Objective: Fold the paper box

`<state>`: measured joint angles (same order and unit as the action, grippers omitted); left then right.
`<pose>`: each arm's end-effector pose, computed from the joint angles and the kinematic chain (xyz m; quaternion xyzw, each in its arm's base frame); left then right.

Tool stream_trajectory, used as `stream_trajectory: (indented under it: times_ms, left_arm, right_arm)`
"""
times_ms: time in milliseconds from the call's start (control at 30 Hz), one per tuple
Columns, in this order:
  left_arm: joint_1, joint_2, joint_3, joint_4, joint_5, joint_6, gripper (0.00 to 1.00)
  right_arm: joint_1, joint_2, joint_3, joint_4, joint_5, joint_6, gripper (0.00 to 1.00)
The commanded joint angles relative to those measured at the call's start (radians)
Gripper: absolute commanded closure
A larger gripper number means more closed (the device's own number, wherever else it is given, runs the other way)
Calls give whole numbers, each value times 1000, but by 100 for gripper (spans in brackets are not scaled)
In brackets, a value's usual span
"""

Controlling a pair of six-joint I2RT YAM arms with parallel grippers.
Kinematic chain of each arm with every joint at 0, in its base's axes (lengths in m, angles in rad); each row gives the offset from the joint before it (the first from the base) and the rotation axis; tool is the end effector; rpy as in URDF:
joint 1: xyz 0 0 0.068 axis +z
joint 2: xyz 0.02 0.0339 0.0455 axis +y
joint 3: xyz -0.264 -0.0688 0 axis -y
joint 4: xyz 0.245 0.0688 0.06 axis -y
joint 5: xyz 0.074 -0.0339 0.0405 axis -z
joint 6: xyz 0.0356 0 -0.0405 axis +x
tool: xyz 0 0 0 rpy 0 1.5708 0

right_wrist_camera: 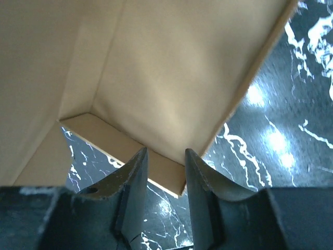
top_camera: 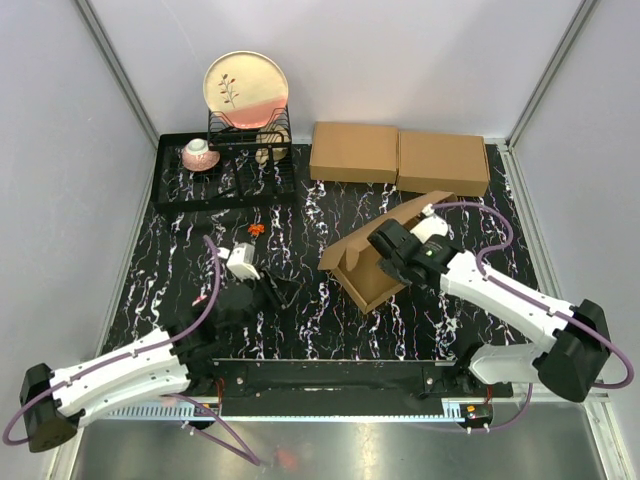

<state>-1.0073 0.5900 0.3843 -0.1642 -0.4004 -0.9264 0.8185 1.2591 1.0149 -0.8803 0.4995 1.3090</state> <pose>0.0931 -0.1213 0.2305 -0.0796 0.8125 -0.3626 0.4495 0.1742 0.1612 0.2688 0.2825 0.9034 0.0704 0.3148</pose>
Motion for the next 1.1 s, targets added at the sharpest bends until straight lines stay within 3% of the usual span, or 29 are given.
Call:
stream_trajectory:
  times_ms: [0, 200, 333, 400, 467, 567, 633, 800, 1067]
  left_arm:
    - [-39, 83, 20, 124, -2, 0, 61]
    - [-80, 152, 51, 130, -40, 6, 61]
    - [-85, 183, 64, 129, -74, 15, 60]
    - [-86, 206, 74, 127, -84, 18, 57]
    - [-86, 232, 83, 140, -106, 24, 53]
    - [-86, 302, 90, 224, -126, 50, 40]
    - [-86, 390, 108, 287, -132, 72, 33]
    - [-86, 586, 246, 304, -143, 63, 31]
    - [-60, 910, 459, 216, -89, -24, 31]
  right_arm:
    - [10, 51, 125, 95, 137, -252, 59]
    - [-24, 219, 324, 245, 221, -552, 58]
    - [-137, 354, 404, 294, 60, -706, 56]
    - [-157, 420, 447, 250, 69, -734, 56]
    - [-160, 401, 404, 256, 91, -795, 53]
    - [-160, 330, 260, 378, 77, -838, 38]
    - [-160, 303, 213, 389, 76, -838, 36]
    - [-160, 241, 113, 437, -34, -855, 37]
    - [-147, 195, -9, 431, -49, -771, 41]
